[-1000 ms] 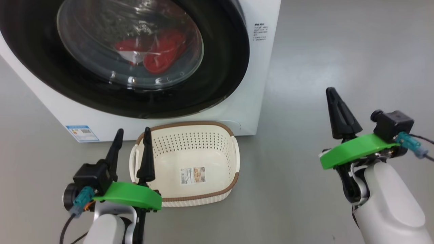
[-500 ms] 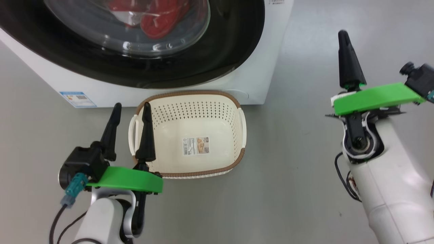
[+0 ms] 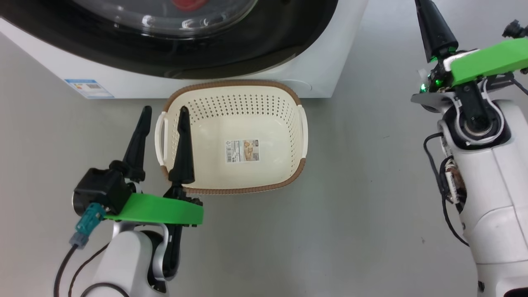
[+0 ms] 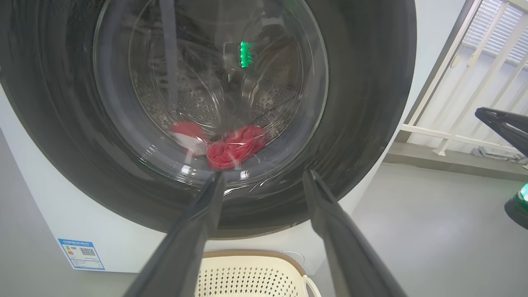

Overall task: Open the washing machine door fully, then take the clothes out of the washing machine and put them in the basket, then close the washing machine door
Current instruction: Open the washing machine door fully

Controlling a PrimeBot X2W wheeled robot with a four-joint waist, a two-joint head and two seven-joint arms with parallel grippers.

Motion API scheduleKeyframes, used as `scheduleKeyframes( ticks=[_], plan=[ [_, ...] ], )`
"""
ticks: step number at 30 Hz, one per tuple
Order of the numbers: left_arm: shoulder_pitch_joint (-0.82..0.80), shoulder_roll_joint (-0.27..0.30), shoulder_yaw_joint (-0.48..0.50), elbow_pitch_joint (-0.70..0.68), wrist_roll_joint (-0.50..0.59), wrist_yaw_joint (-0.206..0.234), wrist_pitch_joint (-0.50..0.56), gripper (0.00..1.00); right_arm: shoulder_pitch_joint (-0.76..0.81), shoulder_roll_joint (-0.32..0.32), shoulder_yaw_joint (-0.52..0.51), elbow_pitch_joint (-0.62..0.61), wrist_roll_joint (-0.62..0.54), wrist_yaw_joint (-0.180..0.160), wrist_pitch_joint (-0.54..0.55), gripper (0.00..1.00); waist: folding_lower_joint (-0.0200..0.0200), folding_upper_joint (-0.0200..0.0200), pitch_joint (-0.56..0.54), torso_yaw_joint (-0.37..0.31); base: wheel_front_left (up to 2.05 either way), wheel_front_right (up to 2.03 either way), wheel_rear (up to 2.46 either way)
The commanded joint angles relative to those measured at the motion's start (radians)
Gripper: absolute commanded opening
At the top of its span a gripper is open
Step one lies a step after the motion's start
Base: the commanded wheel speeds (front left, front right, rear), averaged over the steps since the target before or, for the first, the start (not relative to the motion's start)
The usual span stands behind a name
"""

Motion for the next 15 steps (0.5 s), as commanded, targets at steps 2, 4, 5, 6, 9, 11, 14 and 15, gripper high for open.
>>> scheduleKeyframes(
  ticks=[2,4,5,6,9,11,14,15],
  plan=[
    [-0.019,0.024,0.024,-0.029,-0.012,0.003,-0.009,1.0,-0.042,0.001,-0.001,-0.007,0.048,0.001,0.049,0.0,0.0,-0.0001,0.025,0.016,0.0,0.0,0.0],
    [-0.021,0.024,0.022,-0.03,-0.014,0.003,-0.009,1.0,-0.065,-0.005,-0.011,0.012,0.08,0.001,0.087,0.0,0.0,-0.0001,0.036,0.022,0.0,0.0,0.0],
    [-0.023,0.024,0.02,-0.03,-0.015,0.003,-0.009,1.0,-0.077,-0.007,-0.017,0.021,0.097,0.001,0.105,0.0,0.0,-0.0001,0.041,0.025,0.0,0.0,0.0],
    [-0.024,0.024,0.019,-0.031,-0.016,0.002,-0.009,1.0,-0.087,-0.009,-0.021,0.03,0.112,0.001,0.124,0.0,0.0,-0.0001,0.046,0.029,0.0,0.0,0.0],
    [-0.027,0.024,0.016,-0.032,-0.018,0.003,-0.009,1.0,-0.109,-0.013,-0.024,0.047,0.142,0.001,0.167,0.0,0.0,-0.0001,0.058,0.036,0.0,0.0,0.0],
    [-0.032,0.024,0.011,-0.031,-0.017,0.002,-0.009,1.0,-0.132,-0.019,-0.021,0.064,0.158,0.001,0.203,0.0,0.0,-0.0001,0.071,0.042,0.0,0.0,0.0],
    [-0.042,0.024,0.003,-0.031,-0.012,0.001,-0.009,1.0,-0.171,-0.026,-0.013,0.086,0.166,0.001,0.239,0.0,0.0,-0.0001,0.093,0.049,0.0,0.0,0.0],
    [-0.045,0.024,0.0,-0.033,-0.012,0.001,-0.009,1.0,-0.183,-0.027,-0.011,0.092,0.169,0.001,0.249,0.0,0.0,-0.0001,0.099,0.051,0.0,0.0,0.0]
  ],
)
